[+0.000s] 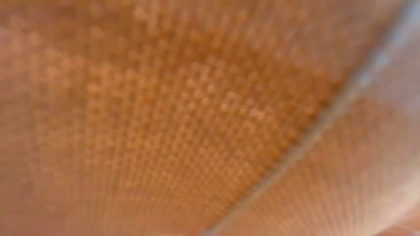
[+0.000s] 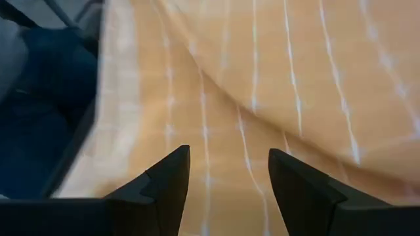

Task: Fold towel
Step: Fold the yellow towel

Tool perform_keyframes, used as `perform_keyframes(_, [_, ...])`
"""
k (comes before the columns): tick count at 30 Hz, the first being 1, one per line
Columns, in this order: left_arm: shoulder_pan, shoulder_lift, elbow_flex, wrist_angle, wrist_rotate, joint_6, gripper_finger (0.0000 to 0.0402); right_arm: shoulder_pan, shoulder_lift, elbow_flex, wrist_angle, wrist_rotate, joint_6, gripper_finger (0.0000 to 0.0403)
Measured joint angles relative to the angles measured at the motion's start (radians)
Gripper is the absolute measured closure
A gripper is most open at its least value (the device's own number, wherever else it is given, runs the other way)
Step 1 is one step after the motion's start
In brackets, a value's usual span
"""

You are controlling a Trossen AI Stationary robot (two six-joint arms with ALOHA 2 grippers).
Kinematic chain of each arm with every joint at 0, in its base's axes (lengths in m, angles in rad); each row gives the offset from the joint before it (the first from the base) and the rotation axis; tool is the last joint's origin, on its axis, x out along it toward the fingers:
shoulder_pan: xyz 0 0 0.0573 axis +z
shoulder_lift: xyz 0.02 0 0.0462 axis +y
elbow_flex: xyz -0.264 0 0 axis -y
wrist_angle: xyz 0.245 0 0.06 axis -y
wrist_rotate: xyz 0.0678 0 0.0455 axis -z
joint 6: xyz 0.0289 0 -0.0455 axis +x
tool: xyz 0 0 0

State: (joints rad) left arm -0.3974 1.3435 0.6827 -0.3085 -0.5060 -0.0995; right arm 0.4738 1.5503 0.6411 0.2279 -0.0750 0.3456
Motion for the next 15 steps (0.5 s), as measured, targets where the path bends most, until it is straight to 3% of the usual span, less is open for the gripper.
perform_keyframes(7, [-0.075, 0.000, 0.192, -0.419, -0.111, -0.055, 0.0400, -0.001, 0.138, 0.000, 0.010, 0.005, 0.065, 0.0209])
perform_keyframes(15, [-0.151, 0.000, 0.248, -0.748, -0.068, -0.290, 0.0401, 0.000, 0.169, 0.003, 0.042, 0.004, 0.079, 0.0209])
